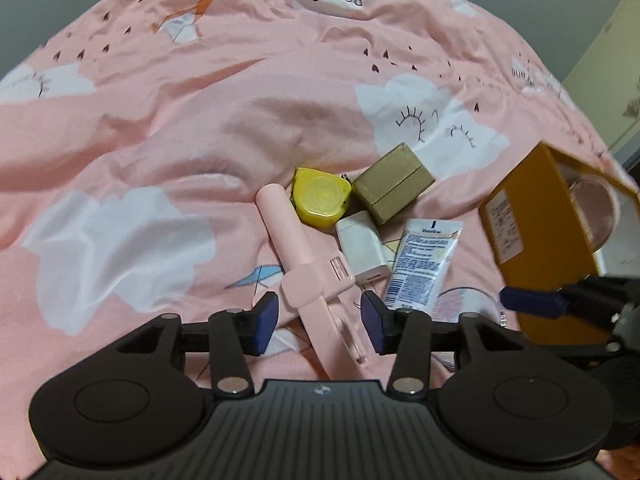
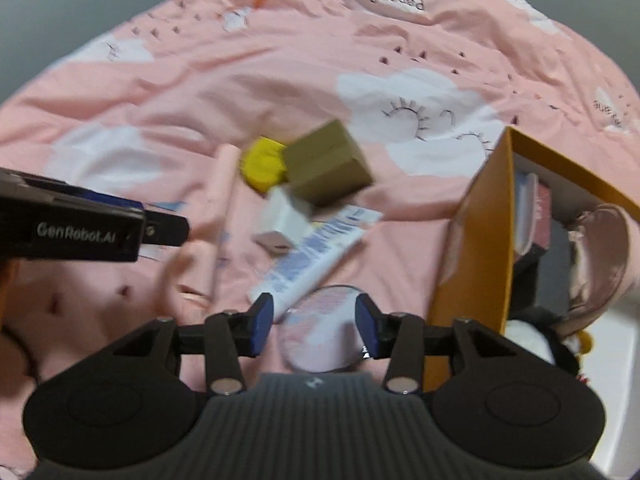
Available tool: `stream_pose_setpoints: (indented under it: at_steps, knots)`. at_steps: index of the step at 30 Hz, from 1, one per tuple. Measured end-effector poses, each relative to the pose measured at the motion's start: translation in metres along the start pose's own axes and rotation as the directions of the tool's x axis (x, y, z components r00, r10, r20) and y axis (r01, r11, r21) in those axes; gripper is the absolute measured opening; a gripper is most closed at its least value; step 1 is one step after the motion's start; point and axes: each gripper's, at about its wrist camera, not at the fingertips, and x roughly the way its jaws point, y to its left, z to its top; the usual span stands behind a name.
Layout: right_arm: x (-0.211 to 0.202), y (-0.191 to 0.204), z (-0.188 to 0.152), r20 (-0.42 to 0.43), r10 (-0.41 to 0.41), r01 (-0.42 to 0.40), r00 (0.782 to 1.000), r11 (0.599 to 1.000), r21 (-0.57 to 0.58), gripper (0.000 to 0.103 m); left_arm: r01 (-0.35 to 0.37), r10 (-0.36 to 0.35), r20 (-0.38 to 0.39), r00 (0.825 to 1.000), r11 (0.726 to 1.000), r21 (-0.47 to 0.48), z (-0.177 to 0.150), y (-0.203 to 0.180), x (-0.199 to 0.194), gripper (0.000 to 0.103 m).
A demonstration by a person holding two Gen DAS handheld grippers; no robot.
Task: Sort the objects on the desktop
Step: 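Grasp the pink stick with the left gripper while the right grasps the round compact mirror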
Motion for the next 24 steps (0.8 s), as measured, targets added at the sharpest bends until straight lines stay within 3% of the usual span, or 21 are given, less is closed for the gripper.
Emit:
stream_pose_setpoints:
  at_steps: [5, 10, 13, 17, 21, 24]
  knots:
    - [0.008, 0.001, 0.000, -0.017, -0.031, 0.030, 0.999, 0.999, -0.023, 0.047, -0.070, 0.067, 0.037, 0.997, 0.994, 0.089, 0.002, -0.015, 0.017, 0.054]
    - [0.019, 0.000, 0.000, -0.050, -0.051, 0.051, 0.997, 0.999, -0.019, 0.047, -0.080, 0.075, 0.047, 0.996, 0.988, 0.134, 0.007, -0.022, 0.031, 0.054]
    - [0.026, 0.001, 0.002, -0.072, -0.062, 0.061, 0.996, 0.998, -0.006, 0.052, -0.111, 0.105, 0.046, 0.993, 0.981, 0.159, 0.006, -0.025, 0.037, 0.051]
    - [0.035, -0.001, 0.004, -0.097, -0.059, 0.063, 0.993, 0.998, 0.032, 0.054, -0.098, 0.091, 0.053, 0.994, 0.985, 0.144, 0.003, -0.018, 0.035, 0.048]
    - [0.039, -0.008, 0.006, -0.109, -0.014, 0.027, 0.994, 0.993, 0.114, 0.055, -0.074, 0.068, 0.058, 0.996, 0.992, 0.102, 0.001, -0.007, 0.025, 0.040]
    - [0.034, -0.018, 0.006, -0.100, 0.097, -0.072, 0.990, 0.971, 0.227, 0.054, -0.035, 0.034, 0.048, 0.998, 0.999, 0.036, 0.000, 0.006, 0.018, 0.036]
